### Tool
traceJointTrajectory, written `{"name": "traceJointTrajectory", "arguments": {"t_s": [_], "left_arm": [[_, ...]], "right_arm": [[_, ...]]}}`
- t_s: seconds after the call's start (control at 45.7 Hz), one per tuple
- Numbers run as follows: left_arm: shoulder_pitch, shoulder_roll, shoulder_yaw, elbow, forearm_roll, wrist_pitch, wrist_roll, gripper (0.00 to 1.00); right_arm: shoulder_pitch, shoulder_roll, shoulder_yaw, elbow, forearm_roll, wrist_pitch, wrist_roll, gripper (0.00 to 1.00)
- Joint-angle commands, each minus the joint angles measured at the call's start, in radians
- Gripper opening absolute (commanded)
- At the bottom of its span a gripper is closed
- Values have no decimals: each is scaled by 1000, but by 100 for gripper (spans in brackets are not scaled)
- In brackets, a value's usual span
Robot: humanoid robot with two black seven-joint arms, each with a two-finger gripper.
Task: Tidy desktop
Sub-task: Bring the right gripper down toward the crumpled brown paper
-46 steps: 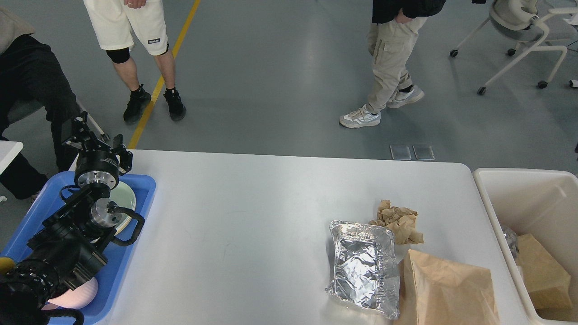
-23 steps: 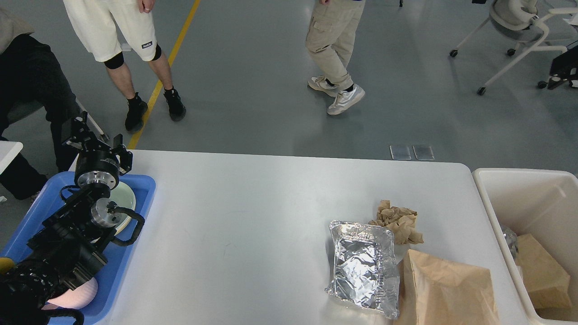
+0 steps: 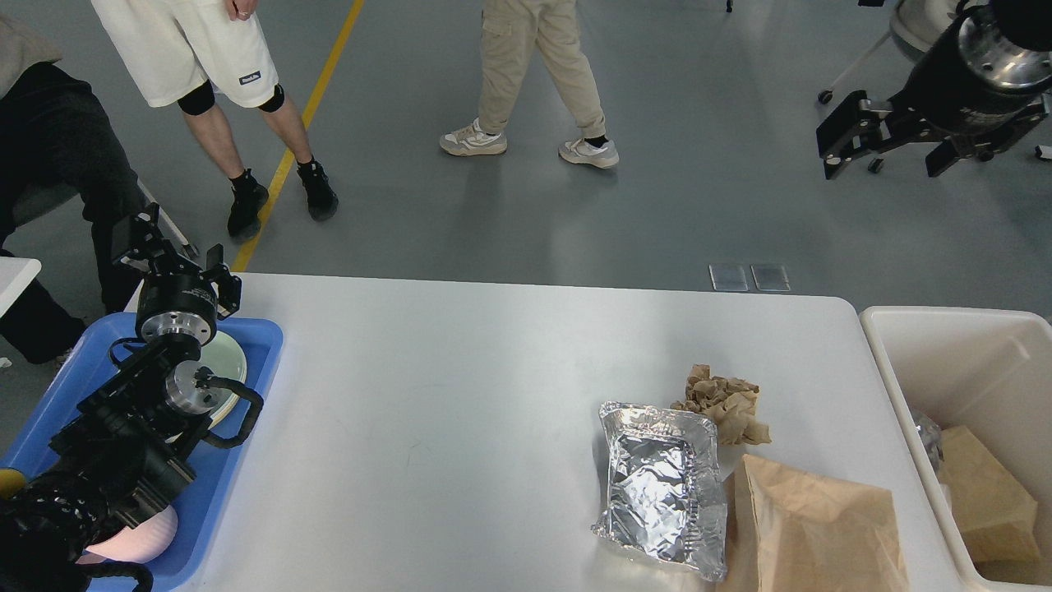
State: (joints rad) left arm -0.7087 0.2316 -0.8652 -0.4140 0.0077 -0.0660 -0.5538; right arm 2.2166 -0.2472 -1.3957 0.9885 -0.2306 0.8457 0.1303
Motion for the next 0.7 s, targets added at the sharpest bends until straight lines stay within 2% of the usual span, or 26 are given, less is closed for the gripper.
{"name": "traceJointTrajectory", "arguments": {"t_s": [0.0, 0.131, 0.285, 0.503, 0.679], "left_arm": [[0, 0, 0, 0, 0, 0, 0, 96], [0, 0, 0, 0, 0, 0, 0, 96], [0, 0, 0, 0, 0, 0, 0, 96], [0, 0, 0, 0, 0, 0, 0, 96], [0, 0, 0, 0, 0, 0, 0, 96]], "right_arm": [[-26, 98, 27, 2, 14, -13, 0, 98], [-95, 183, 50, -8, 42, -43, 0, 98], [-215, 253, 66, -13, 37, -132, -5, 99], [-399, 325, 66, -73, 19, -235, -8, 99], [-517, 338, 66, -142, -22, -310, -8, 99]]}}
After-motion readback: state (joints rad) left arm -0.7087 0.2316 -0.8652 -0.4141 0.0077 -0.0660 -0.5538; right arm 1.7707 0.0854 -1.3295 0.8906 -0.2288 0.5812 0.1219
